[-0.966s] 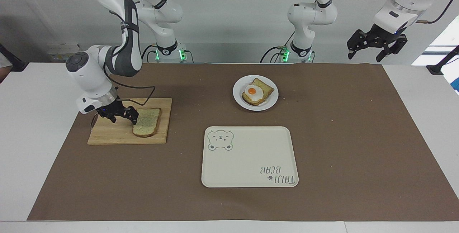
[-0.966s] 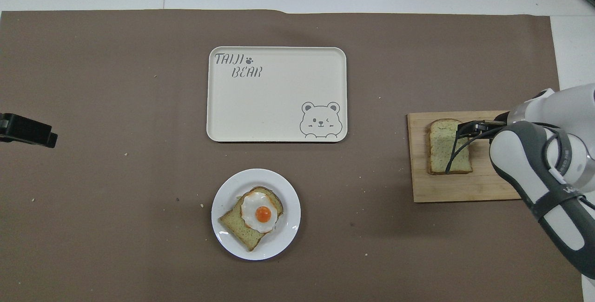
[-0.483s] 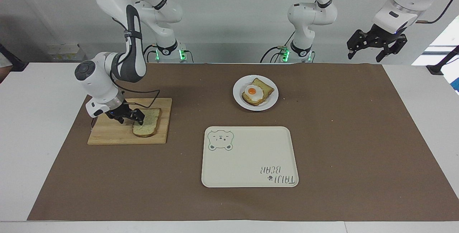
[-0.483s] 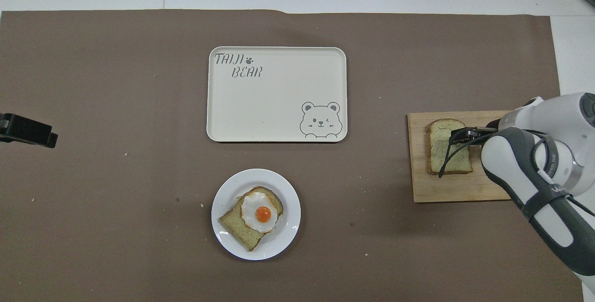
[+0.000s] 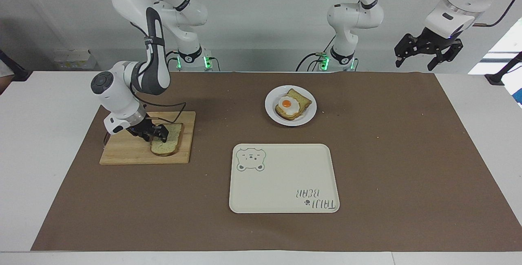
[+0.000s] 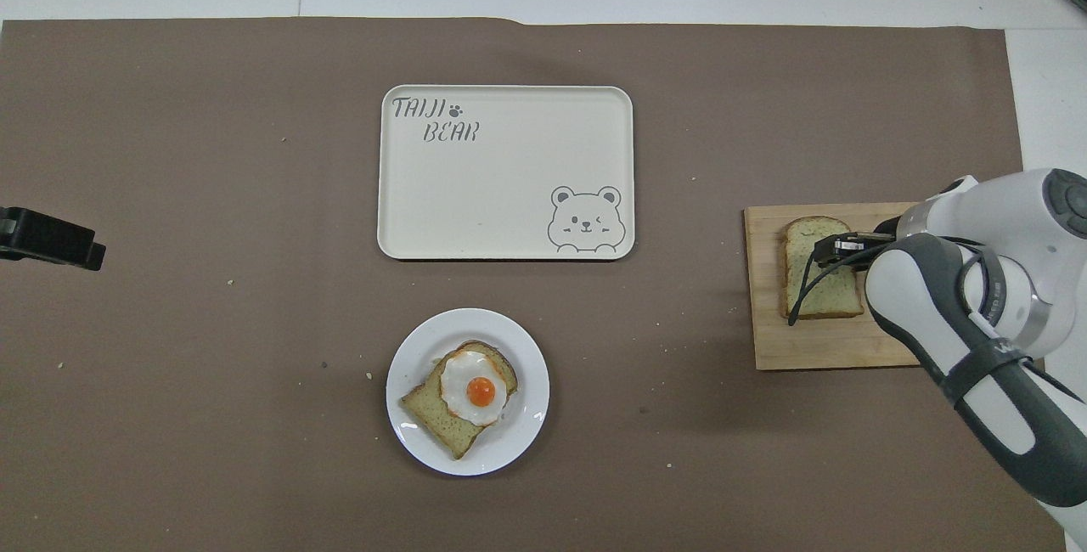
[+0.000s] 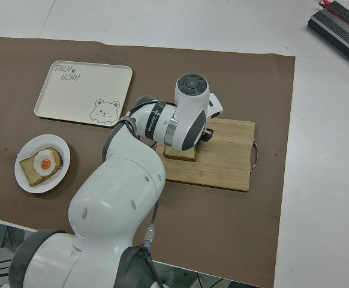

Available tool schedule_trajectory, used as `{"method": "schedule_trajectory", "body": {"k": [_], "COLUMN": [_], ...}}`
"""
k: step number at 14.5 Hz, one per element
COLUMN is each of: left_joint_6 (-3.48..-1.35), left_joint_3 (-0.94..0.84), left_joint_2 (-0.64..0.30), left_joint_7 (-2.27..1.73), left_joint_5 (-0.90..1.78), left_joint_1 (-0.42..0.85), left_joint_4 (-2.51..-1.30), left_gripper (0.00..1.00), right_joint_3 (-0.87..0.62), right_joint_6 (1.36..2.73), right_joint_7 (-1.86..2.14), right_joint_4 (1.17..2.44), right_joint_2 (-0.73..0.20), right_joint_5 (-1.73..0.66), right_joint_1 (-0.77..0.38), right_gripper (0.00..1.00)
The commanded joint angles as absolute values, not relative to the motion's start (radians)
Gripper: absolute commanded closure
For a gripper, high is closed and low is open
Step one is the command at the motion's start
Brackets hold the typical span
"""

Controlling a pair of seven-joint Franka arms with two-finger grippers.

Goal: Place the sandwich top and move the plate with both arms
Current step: 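Lift the toast slice off the wooden board with the right gripper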

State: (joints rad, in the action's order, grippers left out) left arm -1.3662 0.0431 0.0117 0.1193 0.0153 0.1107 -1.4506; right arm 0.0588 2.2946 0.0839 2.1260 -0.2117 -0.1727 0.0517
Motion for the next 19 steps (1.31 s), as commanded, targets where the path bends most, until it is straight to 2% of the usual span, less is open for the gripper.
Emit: {"method": "schedule_trajectory", "body": {"k": [1, 13, 19], "left_joint_6": [-1.358, -1.359, -1.358], "left_joint_3": [0.054, 0.051, 0.051], "left_joint_2": [0.023, 0.023, 0.023], "left_joint_7": [0.117, 0.117, 0.115], "left_joint_5": [0.015, 0.015, 0.015], "left_joint_1": [0.126, 0.126, 0.126], "left_joint_4": [-1.46, -1.46, -1.46], "left_gripper": [0.0, 0.0, 0.0], "right_joint_3": [0.058, 0.06, 0.058], "right_joint_6": [2.316, 2.303, 2.136], "right_joint_7": [0.107, 0.097, 0.098], "right_joint_4": [2.148, 2.128, 2.008], "right_joint_2": [-0.21, -0.215, -0.184], "right_joint_5": [-0.192, -0.19, -0.178], "right_joint_1": [0.06, 0.06, 0.058], "right_gripper": [1.0, 1.0, 1.0]}}
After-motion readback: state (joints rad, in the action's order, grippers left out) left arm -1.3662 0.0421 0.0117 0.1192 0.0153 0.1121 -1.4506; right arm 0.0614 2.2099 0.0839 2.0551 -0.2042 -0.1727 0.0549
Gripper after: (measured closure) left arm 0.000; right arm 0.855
